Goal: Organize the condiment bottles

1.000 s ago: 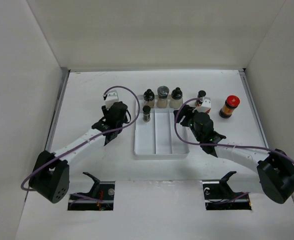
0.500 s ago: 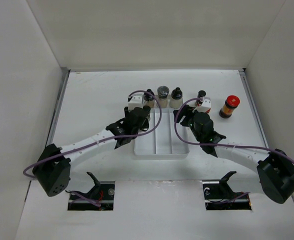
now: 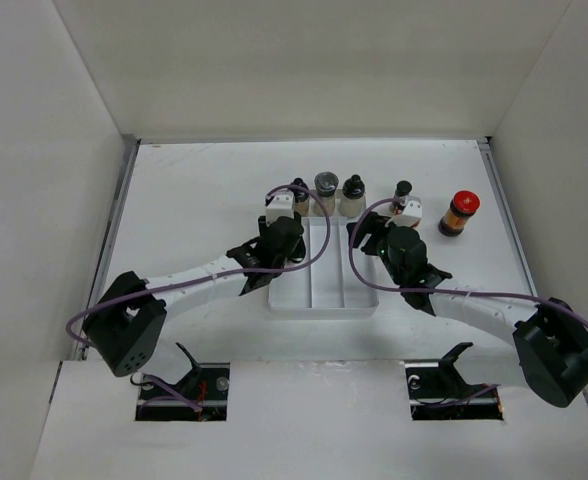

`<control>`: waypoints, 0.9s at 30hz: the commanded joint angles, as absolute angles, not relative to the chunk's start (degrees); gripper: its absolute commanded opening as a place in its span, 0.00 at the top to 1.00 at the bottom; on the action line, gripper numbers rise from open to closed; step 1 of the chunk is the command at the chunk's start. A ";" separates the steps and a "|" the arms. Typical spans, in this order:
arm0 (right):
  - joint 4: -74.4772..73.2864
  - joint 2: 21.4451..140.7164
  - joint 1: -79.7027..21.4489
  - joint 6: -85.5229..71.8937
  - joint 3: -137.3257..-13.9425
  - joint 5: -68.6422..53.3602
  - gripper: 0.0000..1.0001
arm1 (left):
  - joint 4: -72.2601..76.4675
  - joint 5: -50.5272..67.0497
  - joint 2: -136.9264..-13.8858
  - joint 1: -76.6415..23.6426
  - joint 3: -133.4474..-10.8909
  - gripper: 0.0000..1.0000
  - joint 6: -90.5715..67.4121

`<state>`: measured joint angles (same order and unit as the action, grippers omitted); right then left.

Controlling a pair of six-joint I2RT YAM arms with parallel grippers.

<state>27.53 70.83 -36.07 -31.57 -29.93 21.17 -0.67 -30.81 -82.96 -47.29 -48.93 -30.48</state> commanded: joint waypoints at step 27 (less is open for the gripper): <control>11.89 58.01 -29.76 -30.94 -34.80 29.26 0.73 | 28.10 -33.31 -68.31 -46.01 -33.77 0.20 -28.04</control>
<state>17.85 60.42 -32.49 -31.18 -30.87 25.91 15.00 -31.38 -73.69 -46.98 -36.60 -29.04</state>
